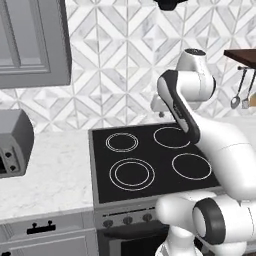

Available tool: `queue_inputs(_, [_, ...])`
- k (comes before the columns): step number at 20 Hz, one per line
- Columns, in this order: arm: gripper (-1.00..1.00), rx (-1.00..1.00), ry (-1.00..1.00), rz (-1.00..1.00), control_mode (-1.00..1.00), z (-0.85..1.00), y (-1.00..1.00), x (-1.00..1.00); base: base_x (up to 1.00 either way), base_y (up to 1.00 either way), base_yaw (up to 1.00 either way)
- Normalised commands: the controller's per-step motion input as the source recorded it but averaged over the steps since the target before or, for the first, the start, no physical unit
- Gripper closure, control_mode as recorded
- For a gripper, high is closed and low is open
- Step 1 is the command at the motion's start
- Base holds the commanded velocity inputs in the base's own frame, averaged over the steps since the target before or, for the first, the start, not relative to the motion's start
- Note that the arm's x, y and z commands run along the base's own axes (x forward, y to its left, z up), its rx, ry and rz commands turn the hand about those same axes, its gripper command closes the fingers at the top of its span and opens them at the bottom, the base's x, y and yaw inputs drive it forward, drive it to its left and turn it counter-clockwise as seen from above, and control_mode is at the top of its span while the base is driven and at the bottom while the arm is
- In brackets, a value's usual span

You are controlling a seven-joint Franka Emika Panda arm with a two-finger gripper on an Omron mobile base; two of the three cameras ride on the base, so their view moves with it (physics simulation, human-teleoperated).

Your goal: Navigate to the range hood.

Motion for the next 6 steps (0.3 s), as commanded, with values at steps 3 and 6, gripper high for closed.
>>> queue_inputs(3, [-1.0, 0.0, 0.0, 0.0, 1.0, 0.0, 0.0, 0.0, 0.4, 0.0, -0.08])
queue_inputs(6, [-1.0, 0.0, 0.0, 0.0, 1.0, 0.0, 0.0, 0.0, 0.15, 0.0, -0.09])
